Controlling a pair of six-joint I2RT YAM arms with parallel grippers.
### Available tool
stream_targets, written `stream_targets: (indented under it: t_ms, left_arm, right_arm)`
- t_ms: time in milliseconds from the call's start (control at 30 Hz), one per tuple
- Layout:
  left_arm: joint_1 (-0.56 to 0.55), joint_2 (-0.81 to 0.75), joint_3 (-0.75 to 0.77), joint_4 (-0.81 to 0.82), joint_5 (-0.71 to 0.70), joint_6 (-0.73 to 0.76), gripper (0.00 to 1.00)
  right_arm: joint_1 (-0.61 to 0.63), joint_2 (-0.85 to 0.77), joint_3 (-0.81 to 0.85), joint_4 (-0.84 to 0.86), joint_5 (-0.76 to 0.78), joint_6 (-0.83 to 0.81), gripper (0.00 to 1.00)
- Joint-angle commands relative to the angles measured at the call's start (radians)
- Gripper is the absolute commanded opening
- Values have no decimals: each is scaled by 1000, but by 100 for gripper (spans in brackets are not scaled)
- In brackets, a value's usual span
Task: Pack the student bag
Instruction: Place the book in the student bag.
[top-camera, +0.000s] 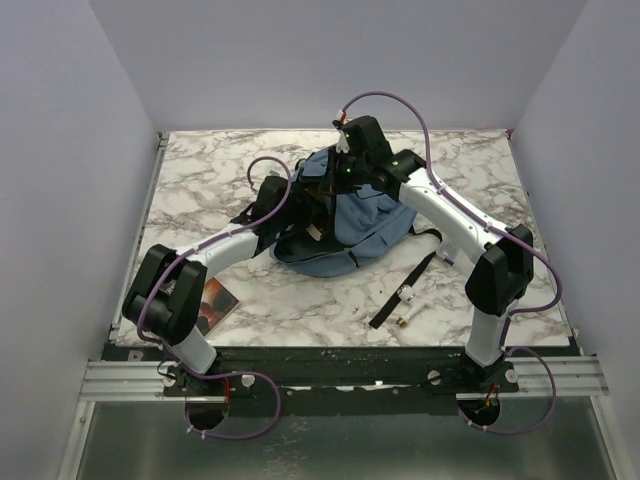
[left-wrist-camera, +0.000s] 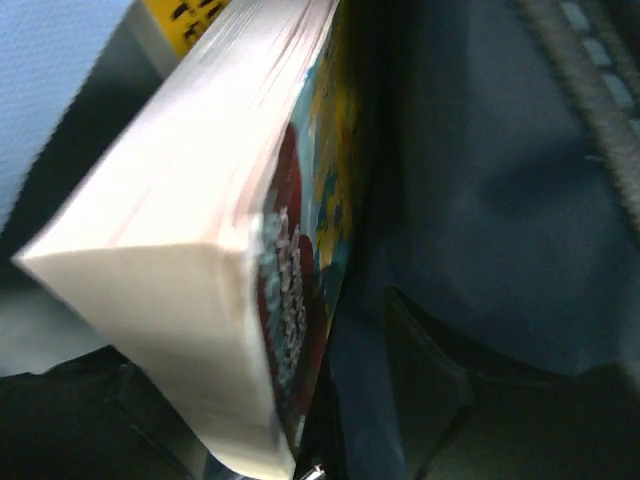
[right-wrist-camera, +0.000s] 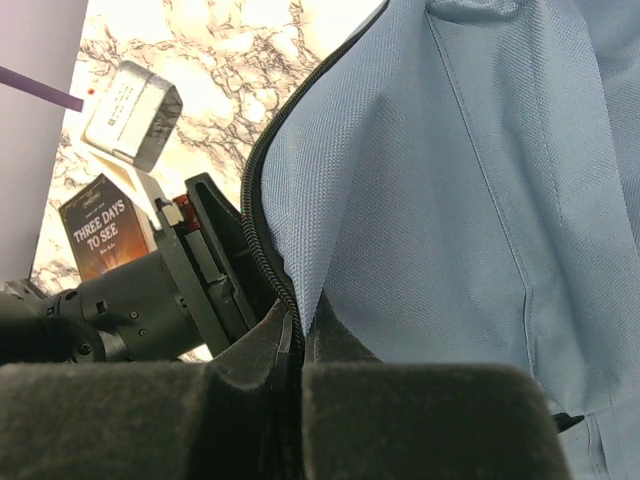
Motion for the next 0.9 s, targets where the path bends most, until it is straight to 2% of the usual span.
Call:
stream_targets:
  t_ms: [0, 67, 167, 267, 333, 400, 500, 533, 633, 667, 733, 867]
  left_arm:
    - [-5, 10, 10, -79, -18, -31, 67]
    - [-4, -7, -17, -89, -32, -37, 73]
    - [-3, -23, -38, -107, -48, -45, 69]
    - [4, 13, 2, -107, -36, -37, 39]
    - [5, 61, 62, -107, -30, -36, 26]
    - [3, 135, 157, -106, 5, -43, 21]
    - [-16, 245, 315, -106, 21, -51, 20]
    - [-21, 268, 350, -134, 13, -40, 22]
    - [-23, 268, 356, -182, 9, -19, 57]
    - [-23, 244, 331, -192, -3, -12, 62]
    - [-23, 173, 265, -194, -27, 11, 70]
    - [-23, 91, 175, -215, -25, 42, 80]
  right_arm:
    - [-3, -43, 8, 50, -43, 6, 1]
    - [-5, -47, -1, 54, -47, 6, 1]
    - [-7, -47, -2, 56, -52, 5, 1]
    - [-9, -39, 13, 50, -63, 5, 1]
    - [-9, -39, 16, 53, -79, 15, 1]
    - [-10, -42, 6, 60, -103, 27, 1]
    - [-9, -49, -16, 74, -117, 35, 1]
    - [-10, -48, -16, 72, -107, 32, 1]
    - [-15, -41, 5, 45, -75, 17, 1]
    - [-19, -43, 7, 42, -70, 14, 1]
    - [-23, -57, -4, 47, -58, 7, 0]
    - [-34, -72, -23, 49, -55, -1, 0]
